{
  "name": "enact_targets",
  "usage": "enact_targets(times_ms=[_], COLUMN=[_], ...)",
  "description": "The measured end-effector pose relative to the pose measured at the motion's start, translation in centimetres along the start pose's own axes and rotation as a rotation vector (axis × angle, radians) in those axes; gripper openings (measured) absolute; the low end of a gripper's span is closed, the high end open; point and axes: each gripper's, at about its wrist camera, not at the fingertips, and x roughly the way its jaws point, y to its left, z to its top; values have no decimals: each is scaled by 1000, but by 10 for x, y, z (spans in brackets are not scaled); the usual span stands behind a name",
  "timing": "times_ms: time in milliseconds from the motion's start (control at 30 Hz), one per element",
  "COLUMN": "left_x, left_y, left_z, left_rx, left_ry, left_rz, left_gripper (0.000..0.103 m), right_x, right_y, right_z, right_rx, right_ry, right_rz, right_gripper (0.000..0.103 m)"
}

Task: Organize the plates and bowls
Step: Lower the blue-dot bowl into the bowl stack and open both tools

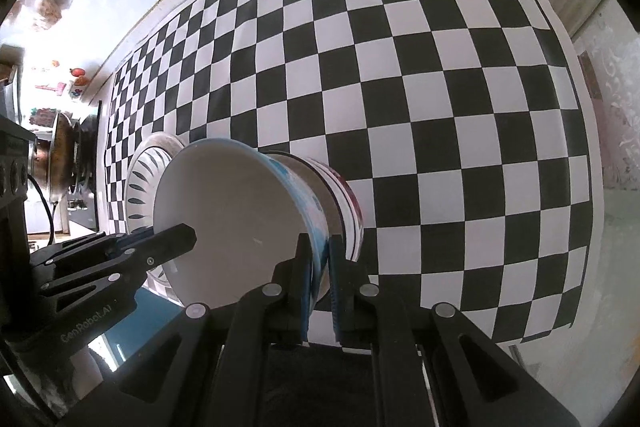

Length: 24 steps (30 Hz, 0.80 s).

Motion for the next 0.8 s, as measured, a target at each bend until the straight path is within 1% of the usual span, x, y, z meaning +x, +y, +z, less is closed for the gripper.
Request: enact_targets(times_ms=[400,633,800], left_x=[16,19,25], left_y=[3,5,5], left_z=[4,4,4], left_rx=[-5,0,-5], left_ry=[34,45,69], left_rz=[6,7,-5], left_gripper=[9,9,9], right_x=[7,7,11], right_y=[3,10,3], right_z=[5,5,8], right_rx=[-4,-27,-8], right_ry=[19,15,41], right_rz=[-22,-60,-77], right_gripper=[9,9,9])
